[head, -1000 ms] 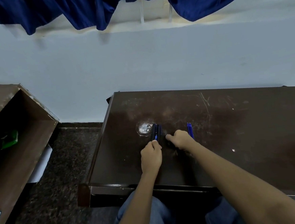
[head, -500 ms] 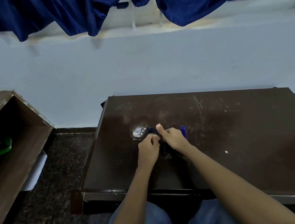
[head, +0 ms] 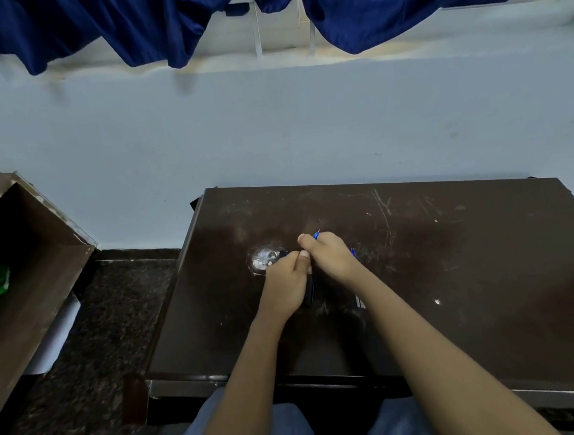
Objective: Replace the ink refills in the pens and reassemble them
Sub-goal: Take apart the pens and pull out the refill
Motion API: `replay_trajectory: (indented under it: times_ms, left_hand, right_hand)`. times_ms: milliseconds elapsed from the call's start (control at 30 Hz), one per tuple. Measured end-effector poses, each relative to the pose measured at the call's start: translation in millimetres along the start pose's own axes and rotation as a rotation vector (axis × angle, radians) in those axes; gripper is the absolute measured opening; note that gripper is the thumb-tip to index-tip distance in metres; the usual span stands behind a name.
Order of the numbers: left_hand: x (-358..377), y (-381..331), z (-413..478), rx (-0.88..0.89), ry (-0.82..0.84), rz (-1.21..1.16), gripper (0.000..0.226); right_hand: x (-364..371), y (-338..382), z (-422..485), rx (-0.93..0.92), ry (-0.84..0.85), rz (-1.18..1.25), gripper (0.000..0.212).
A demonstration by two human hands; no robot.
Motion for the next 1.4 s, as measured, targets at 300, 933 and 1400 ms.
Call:
replay_trajectory:
  times_ms: [300, 933, 1400]
  left_hand:
    - [-13.0, -16.4, 4.5, -0.224, 0.3, -0.404, 0.04]
    - [-29.7, -11.9, -1.2, -0.206, -0.046, -0.276, 0.03]
    - [-24.3, 2.3, 15.3, -0.199, -0.034, -0.216, 0.031]
  right_hand:
    - [-11.7, 19.9, -4.9, -0.212, 0.104, 0.138, 0.054]
    - [0.0, 28.9, -13.1, 0.143, 0.072, 0.892, 0.014]
    - [10.5, 23.8, 1.7, 0.182, 0.115, 0.873, 0.024]
Point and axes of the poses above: each hand's wrist, its own z-axis towards the middle knuckle, its own x-axis out of the palm, y = z × x, the point moved 3 cm from there along z, towards the middle knuckle, and after that the axes turned 5 degrees about -x, right-handed, at the moved point
